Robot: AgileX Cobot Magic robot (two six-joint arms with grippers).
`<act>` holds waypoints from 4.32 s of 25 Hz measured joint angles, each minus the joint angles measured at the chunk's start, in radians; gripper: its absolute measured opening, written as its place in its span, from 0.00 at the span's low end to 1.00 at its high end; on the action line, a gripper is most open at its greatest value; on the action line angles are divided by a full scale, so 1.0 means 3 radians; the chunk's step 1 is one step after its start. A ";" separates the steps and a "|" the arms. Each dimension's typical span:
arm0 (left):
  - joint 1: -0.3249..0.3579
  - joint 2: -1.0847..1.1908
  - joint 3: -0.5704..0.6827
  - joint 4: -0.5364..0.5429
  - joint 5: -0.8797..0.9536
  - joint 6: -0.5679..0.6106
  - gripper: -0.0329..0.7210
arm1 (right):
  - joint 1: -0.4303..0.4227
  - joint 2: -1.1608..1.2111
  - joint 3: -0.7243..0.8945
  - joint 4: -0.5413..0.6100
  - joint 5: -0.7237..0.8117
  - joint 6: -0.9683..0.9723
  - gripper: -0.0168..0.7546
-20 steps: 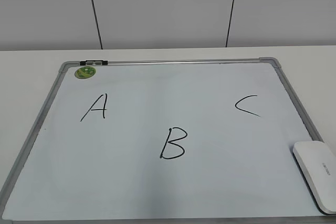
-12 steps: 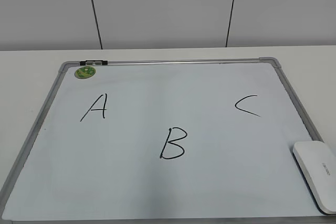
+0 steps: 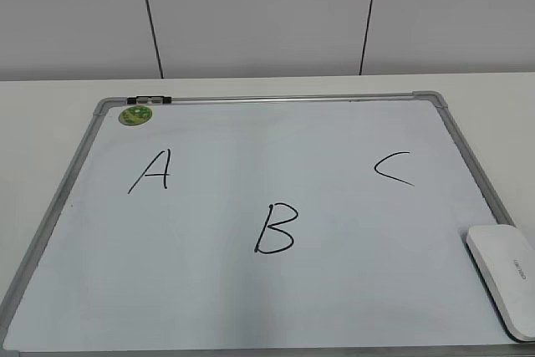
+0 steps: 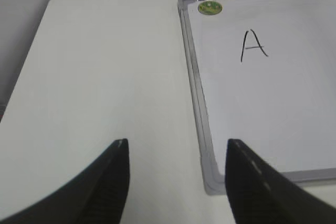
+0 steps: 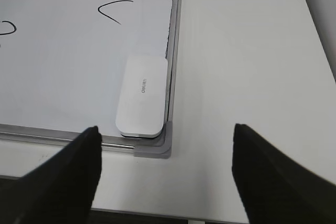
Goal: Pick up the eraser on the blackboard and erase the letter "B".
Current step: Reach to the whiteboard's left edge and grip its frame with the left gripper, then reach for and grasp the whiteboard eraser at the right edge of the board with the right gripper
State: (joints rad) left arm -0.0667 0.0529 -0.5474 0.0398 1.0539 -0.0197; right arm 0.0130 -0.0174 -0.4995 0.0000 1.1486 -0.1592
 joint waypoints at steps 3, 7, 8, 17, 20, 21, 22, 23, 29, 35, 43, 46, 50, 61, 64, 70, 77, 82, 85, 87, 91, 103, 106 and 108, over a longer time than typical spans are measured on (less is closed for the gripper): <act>0.0000 0.0401 -0.0170 0.0016 -0.0192 0.0000 0.62 | 0.0000 0.0000 0.0000 0.0000 0.0000 0.0000 0.76; 0.0000 0.1072 -0.0419 0.0037 -0.0251 0.0000 0.62 | 0.0000 0.0000 0.0000 0.0000 0.0000 0.0000 0.76; 0.0000 0.1260 -0.0476 0.0037 -0.0259 0.0000 0.62 | 0.0000 0.0000 0.0000 0.0000 0.0000 0.0000 0.76; 0.0000 0.2848 -0.1071 0.0037 -0.0413 0.0000 0.62 | 0.0000 0.0000 0.0000 0.0000 0.0000 0.0000 0.76; 0.0000 0.3387 -0.1322 0.0037 -0.0458 0.0000 0.62 | 0.0000 0.0000 0.0000 0.0000 0.0000 0.0000 0.76; 0.0000 0.3574 -0.1405 0.0031 -0.0464 0.0000 0.62 | 0.0000 0.0000 0.0000 0.0000 0.0000 0.0000 0.76; 0.0000 0.3729 -0.1509 0.0031 -0.0470 0.0000 0.62 | 0.0000 0.0000 0.0000 0.0000 0.0000 0.0000 0.76; 0.0000 0.3915 -0.1616 0.0025 -0.0477 0.0000 0.62 | 0.0000 0.0000 0.0000 0.0000 0.0000 0.0000 0.76; 0.0000 0.4866 -0.2210 -0.0133 -0.0512 0.0000 0.62 | 0.0000 0.0000 0.0000 0.0000 0.0000 0.0000 0.76; 0.0000 0.5576 -0.2698 -0.0216 -0.0508 0.0000 0.62 | 0.0000 0.0000 0.0000 0.0000 0.0000 0.0000 0.76; 0.0000 0.6224 -0.3133 -0.0225 -0.0195 0.0000 0.62 | 0.0000 0.0000 0.0000 0.0000 0.0000 0.0000 0.76; 0.0000 0.6392 -0.3164 -0.0225 -0.0180 0.0000 0.62 | 0.0000 0.0000 0.0000 0.0000 0.0000 0.0000 0.76; 0.0000 0.6560 -0.3164 -0.0217 -0.0180 0.0000 0.62 | 0.0000 0.0000 0.0000 0.0000 0.0000 0.0000 0.76; 0.0000 0.6851 -0.3171 -0.0133 -0.0241 -0.0089 0.62 | 0.0000 0.0000 0.0000 0.0000 0.0000 0.0000 0.76; 0.0000 0.6890 -0.3173 -0.0133 -0.0297 -0.0103 0.62 | 0.0000 0.0000 0.0000 0.0000 0.0000 0.0000 0.76; 0.0000 0.7006 -0.3173 -0.0133 -0.0324 -0.0116 0.61 | 0.0000 0.0000 0.0000 0.0000 0.0000 0.0000 0.76; -0.0003 0.7017 -0.3173 -0.0153 -0.0371 -0.0124 0.37 | 0.0000 0.0000 0.0000 0.0000 0.0000 0.0000 0.76; -0.0003 0.7022 -0.3186 -0.0157 -0.0399 -0.0124 0.22 | 0.0000 0.0000 0.0000 0.0000 0.0000 0.0000 0.76; -0.0003 0.7022 -0.3186 -0.0153 -0.0405 -0.0124 0.16 | 0.0000 0.0000 0.0000 0.0000 0.0000 0.0000 0.76; -0.0003 0.7022 -0.3186 -0.0153 -0.0406 -0.0126 0.15 | 0.0000 0.0000 0.0000 0.0000 0.0000 0.0000 0.76; -0.0003 0.7022 -0.3186 -0.0159 -0.0406 -0.0126 0.15 | 0.0000 0.0000 0.0000 0.0000 0.0000 0.0000 0.76; -0.0003 0.7022 -0.3186 -0.0186 -0.0426 -0.0131 0.15 | 0.0000 0.0000 0.0000 -0.0018 0.0000 0.0000 0.76; -0.0003 0.7022 -0.3186 -0.0199 -0.0446 -0.0131 0.14 | 0.0000 0.0000 0.0000 -0.0023 0.0000 0.0000 0.76; -0.0003 0.7022 -0.3186 -0.0205 -0.0446 -0.0131 0.14 | 0.0000 0.0000 0.0000 -0.0031 0.0000 0.0000 0.76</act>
State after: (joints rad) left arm -0.0677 2.1595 -1.5033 -0.0217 0.9201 -0.0591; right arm 0.0130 -0.0174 -0.4995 -0.0093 1.1486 -0.1592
